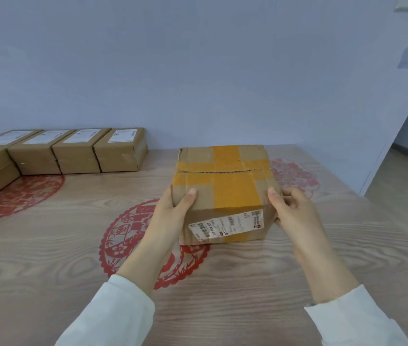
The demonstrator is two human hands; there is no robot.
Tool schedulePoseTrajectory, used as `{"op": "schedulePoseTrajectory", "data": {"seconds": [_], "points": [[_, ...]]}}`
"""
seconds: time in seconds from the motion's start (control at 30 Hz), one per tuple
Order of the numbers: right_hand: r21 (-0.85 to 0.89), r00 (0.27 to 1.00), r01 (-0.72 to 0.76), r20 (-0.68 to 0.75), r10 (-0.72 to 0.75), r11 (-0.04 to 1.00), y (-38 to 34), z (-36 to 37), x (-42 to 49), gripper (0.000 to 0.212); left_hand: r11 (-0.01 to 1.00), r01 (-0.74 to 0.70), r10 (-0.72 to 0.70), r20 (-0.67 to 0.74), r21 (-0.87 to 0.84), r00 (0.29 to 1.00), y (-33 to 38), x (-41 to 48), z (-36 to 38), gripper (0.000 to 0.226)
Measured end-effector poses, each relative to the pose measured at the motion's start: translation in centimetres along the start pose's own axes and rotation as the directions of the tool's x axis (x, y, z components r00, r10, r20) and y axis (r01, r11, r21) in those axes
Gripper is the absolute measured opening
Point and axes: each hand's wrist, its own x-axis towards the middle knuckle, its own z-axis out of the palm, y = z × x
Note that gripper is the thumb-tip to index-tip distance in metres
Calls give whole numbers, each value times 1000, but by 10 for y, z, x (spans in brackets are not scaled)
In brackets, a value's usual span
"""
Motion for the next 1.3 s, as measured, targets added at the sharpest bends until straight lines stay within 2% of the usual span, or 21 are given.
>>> {"op": "schedulePoseTrajectory", "data": {"seconds": [0.13, 0.33, 0.47, 0.6, 0.8, 1.0, 1.07, 1.13, 1.2, 1.3], "points": [[-23, 998, -61, 2, 61, 998, 1, 8, 27, 22, 998, 55, -55, -5, -15, 998, 1, 29, 1, 33], [-45, 977, -213, 3, 213, 976, -22, 11, 25, 11, 975, 220, -220, 5, -11, 975, 23, 33, 1, 32], [-86, 936, -348, 32, 352, 934, -46, 3, 4, 12, 923, 383, -384, -31, -29, 923, 42, 16, -3, 38], [-131, 901, -422, 47, 431, 897, -67, -7, -22, 14, 869, 491, -494, -62, -57, 867, 60, -15, -2, 38], [-165, 866, -484, 49, 497, 859, -76, -11, -54, 8, 842, 540, -539, -65, -7, 840, 66, -46, -13, 41], [-253, 850, -508, 6, 526, 823, -87, -5, -65, 20, 858, 513, -514, 15, 30, 858, 66, -55, -23, 48], [-361, 877, -460, -38, 480, 812, -90, -3, -66, 39, 866, 499, -499, 27, 27, 866, 64, -54, -25, 50], [-561, 942, -295, -35, 334, 774, -95, 2, -63, 56, 872, 490, -490, 35, 9, 871, 62, -53, -25, 49], [-714, 979, -58, 95, 179, 698, -95, 14, -56, 64, 872, 489, -488, 42, 0, 872, 59, -52, -25, 45], [-803, 943, 233, 325, 75, 549, -88, 39, -42, 77, 875, 485, -484, 31, -13, 874, 53, -51, -24, 46]]}}
